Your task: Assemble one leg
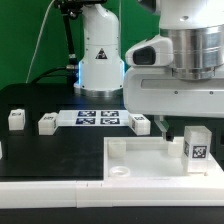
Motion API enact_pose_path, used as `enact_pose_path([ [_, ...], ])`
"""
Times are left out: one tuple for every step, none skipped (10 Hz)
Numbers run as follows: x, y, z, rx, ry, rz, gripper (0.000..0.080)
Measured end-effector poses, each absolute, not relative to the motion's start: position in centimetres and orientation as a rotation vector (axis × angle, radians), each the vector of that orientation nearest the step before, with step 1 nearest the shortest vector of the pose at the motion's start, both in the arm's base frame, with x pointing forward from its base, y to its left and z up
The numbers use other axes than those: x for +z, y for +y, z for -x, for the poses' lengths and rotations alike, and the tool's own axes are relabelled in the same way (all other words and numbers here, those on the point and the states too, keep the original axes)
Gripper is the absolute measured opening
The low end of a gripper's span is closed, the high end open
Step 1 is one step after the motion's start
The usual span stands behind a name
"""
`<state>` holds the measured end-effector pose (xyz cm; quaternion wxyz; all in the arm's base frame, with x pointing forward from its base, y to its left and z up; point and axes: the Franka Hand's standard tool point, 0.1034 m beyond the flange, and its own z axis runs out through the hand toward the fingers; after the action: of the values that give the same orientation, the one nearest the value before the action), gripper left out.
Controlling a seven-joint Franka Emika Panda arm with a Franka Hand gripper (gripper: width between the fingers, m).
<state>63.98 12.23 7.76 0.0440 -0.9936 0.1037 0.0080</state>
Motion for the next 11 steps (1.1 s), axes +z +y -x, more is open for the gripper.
enact_pose_path([
  [7.61, 12.57, -63.79, -0.026, 0.256, 3.040, 0.0649],
  [7.25, 12.63, -63.50, -0.076, 0.168, 3.043, 0.0649],
  [6.83, 12.45, -63.21, -0.095, 0.020, 3.050, 0.0649],
  [6.71, 11.75, -63.30, -0.102, -0.162, 3.048, 0.0649],
  [6.72, 11.72, -63.31, -0.100, -0.111, 3.049, 0.0649],
  [6.70, 11.79, -63.29, -0.099, -0.117, 3.049, 0.0500],
  [6.69, 11.77, -63.29, -0.099, -0.117, 3.049, 0.0500],
  [6.69, 11.78, -63.29, -0.099, -0.117, 3.049, 0.0361],
  [6.69, 11.78, -63.29, -0.099, -0.117, 3.049, 0.0288],
  [6.69, 11.78, -63.29, -0.099, -0.117, 3.049, 0.0288],
  [6.69, 11.78, -63.29, -0.097, -0.071, 3.049, 0.0288],
])
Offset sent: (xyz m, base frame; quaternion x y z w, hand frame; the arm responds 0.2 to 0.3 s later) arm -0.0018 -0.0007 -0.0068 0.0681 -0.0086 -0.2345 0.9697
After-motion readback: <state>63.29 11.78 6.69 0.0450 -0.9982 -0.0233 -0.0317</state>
